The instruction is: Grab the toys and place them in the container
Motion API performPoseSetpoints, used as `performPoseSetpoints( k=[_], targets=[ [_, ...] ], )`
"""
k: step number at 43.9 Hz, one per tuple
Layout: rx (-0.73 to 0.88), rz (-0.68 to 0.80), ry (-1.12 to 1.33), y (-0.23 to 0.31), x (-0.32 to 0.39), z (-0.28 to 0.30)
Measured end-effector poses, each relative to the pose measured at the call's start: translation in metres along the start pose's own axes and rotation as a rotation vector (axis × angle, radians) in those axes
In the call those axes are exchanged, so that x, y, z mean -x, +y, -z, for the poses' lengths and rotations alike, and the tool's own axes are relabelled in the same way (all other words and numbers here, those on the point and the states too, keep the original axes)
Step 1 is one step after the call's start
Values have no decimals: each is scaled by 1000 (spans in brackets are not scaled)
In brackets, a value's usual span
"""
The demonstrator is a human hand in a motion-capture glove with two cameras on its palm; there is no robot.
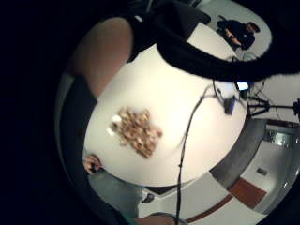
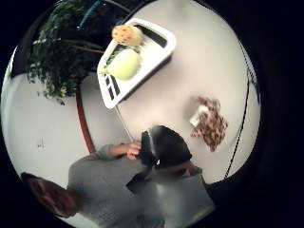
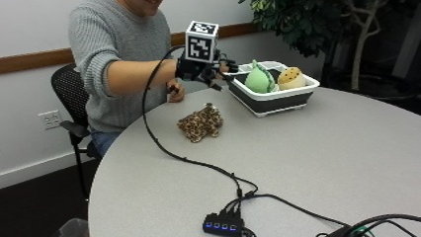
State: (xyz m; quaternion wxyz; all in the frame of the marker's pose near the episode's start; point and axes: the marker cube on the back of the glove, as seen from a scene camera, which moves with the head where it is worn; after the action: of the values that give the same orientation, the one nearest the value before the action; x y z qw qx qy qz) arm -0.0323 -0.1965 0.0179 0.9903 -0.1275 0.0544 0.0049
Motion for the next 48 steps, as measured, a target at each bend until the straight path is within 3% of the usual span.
performPoseSetpoints(
  k=[6,12,16,25,36,48],
  targets=[
    [67,-68,-69,9,-22,-47],
    [239,-38,-57,19,-10,-141],
    [207,-41,17,21,-5,-172],
    [118,-49,136,19,-7,-179],
    [-219,-44,129,9,-16,-177],
    [-228,-42,32,-2,-12,-160]
  ],
)
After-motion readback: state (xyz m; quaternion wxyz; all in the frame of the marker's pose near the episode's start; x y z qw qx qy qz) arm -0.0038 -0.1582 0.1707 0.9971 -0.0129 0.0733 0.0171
